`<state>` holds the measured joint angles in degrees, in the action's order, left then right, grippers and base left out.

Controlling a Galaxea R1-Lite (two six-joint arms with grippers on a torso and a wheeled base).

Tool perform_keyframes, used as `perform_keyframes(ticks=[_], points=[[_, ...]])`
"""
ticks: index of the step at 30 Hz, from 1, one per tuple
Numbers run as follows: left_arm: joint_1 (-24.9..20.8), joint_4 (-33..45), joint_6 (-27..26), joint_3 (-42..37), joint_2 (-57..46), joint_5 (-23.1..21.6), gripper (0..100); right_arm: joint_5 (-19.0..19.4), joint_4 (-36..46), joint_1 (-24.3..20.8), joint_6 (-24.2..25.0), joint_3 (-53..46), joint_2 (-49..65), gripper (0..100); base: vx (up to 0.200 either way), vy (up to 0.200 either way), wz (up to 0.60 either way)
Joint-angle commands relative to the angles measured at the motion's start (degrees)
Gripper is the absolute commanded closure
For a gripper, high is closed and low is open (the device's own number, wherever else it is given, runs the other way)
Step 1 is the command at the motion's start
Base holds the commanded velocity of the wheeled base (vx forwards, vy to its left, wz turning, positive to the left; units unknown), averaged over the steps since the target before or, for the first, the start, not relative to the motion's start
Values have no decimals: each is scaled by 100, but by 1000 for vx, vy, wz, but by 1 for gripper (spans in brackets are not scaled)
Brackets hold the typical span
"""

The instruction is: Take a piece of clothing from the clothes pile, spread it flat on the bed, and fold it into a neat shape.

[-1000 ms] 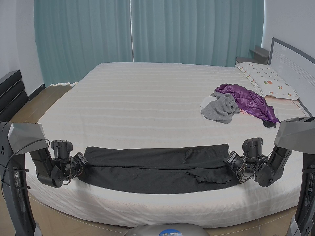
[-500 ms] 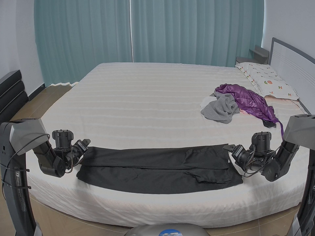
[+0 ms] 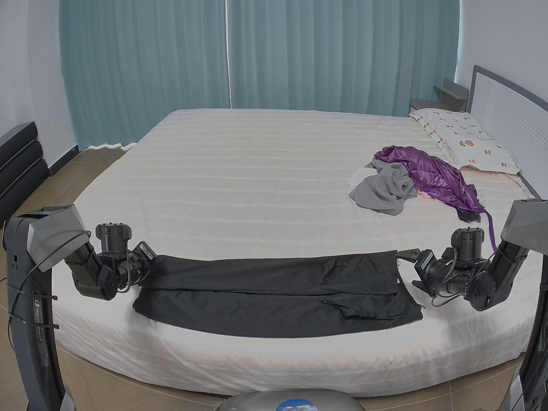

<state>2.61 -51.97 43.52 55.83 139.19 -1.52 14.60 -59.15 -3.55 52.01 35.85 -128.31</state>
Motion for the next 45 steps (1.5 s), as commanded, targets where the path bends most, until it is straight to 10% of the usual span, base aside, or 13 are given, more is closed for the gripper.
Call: perform_keyframes(ticks=[1,14,26,27,45], points=[[91,-15,7,24,29,12,100,60,0,30,3,-8,-63,0,0,0,0],[170,-331,245,-11,11,-23,100,78,-9,30,117,9,-72,0,0,0,0],[240,266,473,367,-296,-1377,100,333,-9,73,275,1,-116,0,0,0,0],[231,372,473,446,-270,-1430,0,333,-9,73,275,1,-124,0,0,0,0],[231,794,-863,631,-6,-1219,0,324,-18,30,275,1,-204,0,0,0,0]])
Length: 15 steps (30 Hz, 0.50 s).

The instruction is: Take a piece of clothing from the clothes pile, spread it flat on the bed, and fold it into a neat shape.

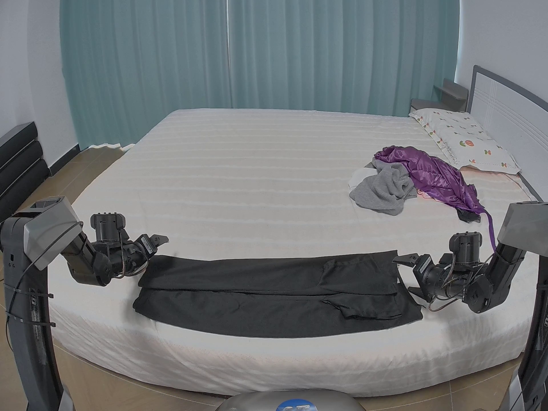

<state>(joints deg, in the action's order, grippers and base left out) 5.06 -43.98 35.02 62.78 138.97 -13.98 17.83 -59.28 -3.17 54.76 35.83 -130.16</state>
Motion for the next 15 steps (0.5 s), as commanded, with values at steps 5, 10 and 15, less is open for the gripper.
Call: perform_keyframes(ticks=[5,10,15], points=[[-23,21,-13,-20,95,36,100,1,-4,-8,0,3,-18,0,0,0,0],[13,21,-4,-3,165,62,100,1,-4,-8,0,3,-45,0,0,0,0],[92,-14,31,-64,156,150,100,1,-4,-8,0,3,-36,0,0,0,0]])
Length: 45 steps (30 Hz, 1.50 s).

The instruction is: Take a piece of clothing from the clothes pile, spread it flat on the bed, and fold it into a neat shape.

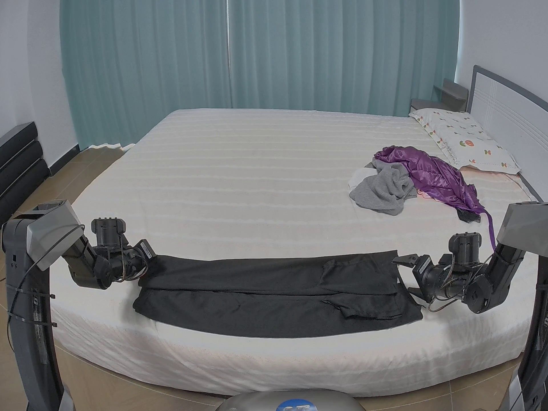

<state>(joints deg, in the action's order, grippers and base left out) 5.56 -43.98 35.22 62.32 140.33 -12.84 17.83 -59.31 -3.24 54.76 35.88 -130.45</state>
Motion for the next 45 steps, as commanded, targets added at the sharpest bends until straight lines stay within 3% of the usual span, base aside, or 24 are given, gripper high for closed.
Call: perform_keyframes(ticks=[1,6,25,29,35,36,45], points=[[59,-23,29,-9,21,132,100,1,-2,-1,0,-2,-7,0,0,0,0],[68,-198,161,26,65,387,100,1,-2,-1,0,-2,-7,0,0,0,0],[86,-286,196,219,206,378,100,1,-2,-1,0,16,-7,0,0,0,0],[86,-286,477,325,232,370,100,1,-46,25,8,51,-24,0,0,0,0],[86,-286,486,325,223,352,100,1,-55,43,8,95,-24,0,0,0,0],[86,-260,495,325,214,334,0,1,-55,43,8,104,-15,0,0,0,0],[103,-286,618,131,56,334,0,9,-55,61,17,95,-24,0,0,0,0]])
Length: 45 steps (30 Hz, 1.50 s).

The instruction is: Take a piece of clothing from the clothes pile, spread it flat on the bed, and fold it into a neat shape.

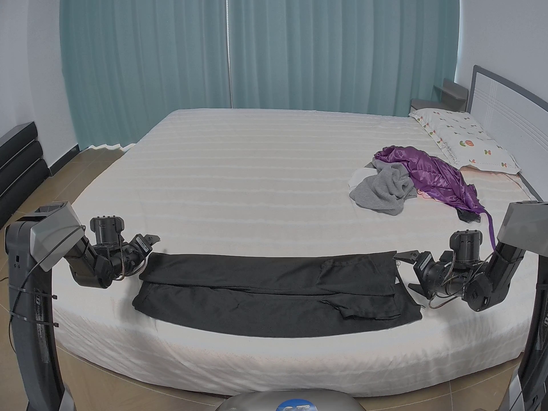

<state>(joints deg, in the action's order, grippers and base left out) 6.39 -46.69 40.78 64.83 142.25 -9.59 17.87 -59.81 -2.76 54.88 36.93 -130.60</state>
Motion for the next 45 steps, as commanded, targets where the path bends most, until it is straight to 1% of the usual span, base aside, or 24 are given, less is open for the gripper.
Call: perform_keyframes(ticks=[1,2,3,8,18,22,26,32,33,36,37,40,42,43,45], points=[[20,-16,123,-199,-242,10,0,6,-5,12,5,-10,-10,0,0,0,0],[20,-16,123,-199,-242,10,0,6,-5,12,5,-10,-10,0,0,0,0],[29,-33,194,-542,-602,1,0,15,-13,12,23,-36,-10,0,0,0,0],[12,-183,203,-1253,-1270,-34,0,50,-13,12,23,-45,-1,0,0,0,0],[-120,-191,387,-1842,-1376,-43,0,85,-22,12,190,-45,17,0,0,0,0],[-208,-191,405,-1886,-1376,-34,0,94,-22,3,190,-54,17,0,-150,0,0],[-278,-200,396,-1939,-1437,-34,0,85,-22,-6,190,-63,17,0,0,0,0],[-278,-191,343,-1913,-1560,-34,0,85,-40,-6,190,-54,8,0,0,0,0],[-287,-156,167,-1790,-1543,-51,0,85,-101,-23,181,-80,-1,0,0,0,0],[-305,20,-140,-1508,-1499,-69,0,76,-128,-32,181,-89,-10,0,0,0,0],[-305,37,-149,-1491,-1499,-78,0,76,-128,-32,181,-89,-10,0,0,0,0],[-437,538,-237,-937,-1376,-86,0,76,-145,-50,181,-89,-10,0,0,0,0],[-472,696,-360,-682,-1226,-86,0,76,-145,-50,181,-89,-18,0,0,0,0],[-472,696,-360,-682,-1226,-86,0,76,-145,-50,181,-89,-18,0,0,0,0],[-481,793,-738,-462,-927,-86,0,76,-145,-50,181,-89,-10,0,0,0,0]])
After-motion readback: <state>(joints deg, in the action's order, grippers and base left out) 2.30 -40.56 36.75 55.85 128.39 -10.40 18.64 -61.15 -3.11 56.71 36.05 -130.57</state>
